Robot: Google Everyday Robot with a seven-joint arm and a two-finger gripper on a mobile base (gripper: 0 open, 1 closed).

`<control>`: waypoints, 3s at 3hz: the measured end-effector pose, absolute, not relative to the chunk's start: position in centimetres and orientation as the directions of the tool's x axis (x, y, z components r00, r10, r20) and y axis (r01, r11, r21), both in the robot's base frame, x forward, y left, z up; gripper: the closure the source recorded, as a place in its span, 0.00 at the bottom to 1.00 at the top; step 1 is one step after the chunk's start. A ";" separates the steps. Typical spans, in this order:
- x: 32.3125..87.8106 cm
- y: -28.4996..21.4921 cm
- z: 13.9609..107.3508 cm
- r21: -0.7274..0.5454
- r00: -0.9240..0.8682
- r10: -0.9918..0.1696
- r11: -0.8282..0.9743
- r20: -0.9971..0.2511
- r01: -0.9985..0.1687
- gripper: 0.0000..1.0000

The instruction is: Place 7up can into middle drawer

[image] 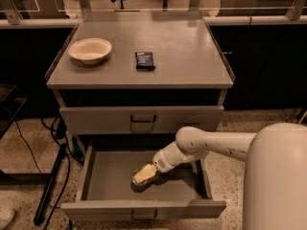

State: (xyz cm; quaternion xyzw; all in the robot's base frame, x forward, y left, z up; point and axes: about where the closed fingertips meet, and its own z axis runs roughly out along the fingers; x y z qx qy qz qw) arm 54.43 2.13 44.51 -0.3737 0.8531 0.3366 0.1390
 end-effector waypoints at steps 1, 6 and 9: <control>54.4 2.4 43.6 0.472 -0.686 -0.545 0.499 -0.481 -0.727 1.00; 53.9 1.8 39.5 0.562 -0.742 -0.510 0.490 -0.435 -0.666 1.00; 53.7 1.9 39.2 0.600 -0.752 -0.504 0.465 -0.425 -0.651 0.81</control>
Offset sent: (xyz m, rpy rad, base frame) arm 0.0156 -0.0090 -0.0408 -0.0032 0.0184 -0.0817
